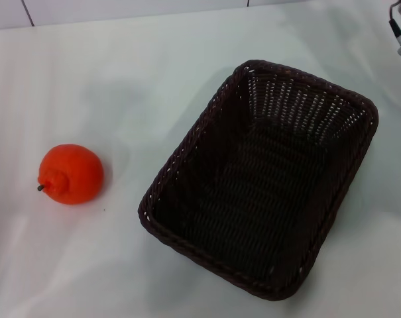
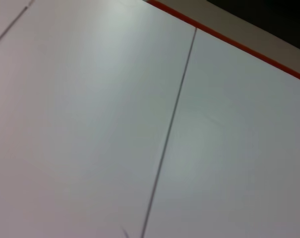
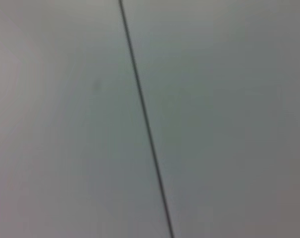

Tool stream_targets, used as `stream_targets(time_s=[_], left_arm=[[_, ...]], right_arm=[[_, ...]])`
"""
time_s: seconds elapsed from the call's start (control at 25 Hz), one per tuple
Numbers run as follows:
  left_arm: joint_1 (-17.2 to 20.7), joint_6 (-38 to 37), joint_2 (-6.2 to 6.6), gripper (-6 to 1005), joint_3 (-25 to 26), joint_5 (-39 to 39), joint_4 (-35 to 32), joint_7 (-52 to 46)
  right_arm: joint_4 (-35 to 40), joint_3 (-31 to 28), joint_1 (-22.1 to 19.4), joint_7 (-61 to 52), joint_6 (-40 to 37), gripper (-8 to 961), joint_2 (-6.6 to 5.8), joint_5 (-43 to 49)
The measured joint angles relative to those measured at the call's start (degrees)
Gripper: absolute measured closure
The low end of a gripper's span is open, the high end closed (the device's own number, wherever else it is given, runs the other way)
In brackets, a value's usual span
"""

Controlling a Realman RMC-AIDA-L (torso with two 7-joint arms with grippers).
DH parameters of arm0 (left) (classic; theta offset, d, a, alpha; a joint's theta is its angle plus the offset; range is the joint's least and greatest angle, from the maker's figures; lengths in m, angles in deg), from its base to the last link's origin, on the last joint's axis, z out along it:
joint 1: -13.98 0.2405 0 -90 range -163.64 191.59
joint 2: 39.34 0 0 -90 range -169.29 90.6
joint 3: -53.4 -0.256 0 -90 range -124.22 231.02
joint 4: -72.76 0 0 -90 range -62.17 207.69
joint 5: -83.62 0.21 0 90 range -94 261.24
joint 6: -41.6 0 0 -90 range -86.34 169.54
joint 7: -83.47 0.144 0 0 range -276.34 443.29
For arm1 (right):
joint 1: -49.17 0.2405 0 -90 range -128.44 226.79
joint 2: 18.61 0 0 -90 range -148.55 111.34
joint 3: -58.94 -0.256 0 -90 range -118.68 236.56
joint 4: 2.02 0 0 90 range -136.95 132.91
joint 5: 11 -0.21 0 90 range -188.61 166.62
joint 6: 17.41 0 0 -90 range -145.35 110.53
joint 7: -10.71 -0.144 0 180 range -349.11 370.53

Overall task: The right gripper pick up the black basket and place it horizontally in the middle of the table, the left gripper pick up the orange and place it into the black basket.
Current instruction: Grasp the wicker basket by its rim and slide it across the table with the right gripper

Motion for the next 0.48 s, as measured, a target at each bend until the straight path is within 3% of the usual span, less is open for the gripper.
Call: stream_targets(time_s=[0.48], left_arm=[[0.6, 0.8, 0.05, 170, 2.2, 0.0, -0.5, 0.0]], right_arm=[[-1.3, -8.4, -3.5, 4.0, 7.7, 157, 0.44, -0.2]])
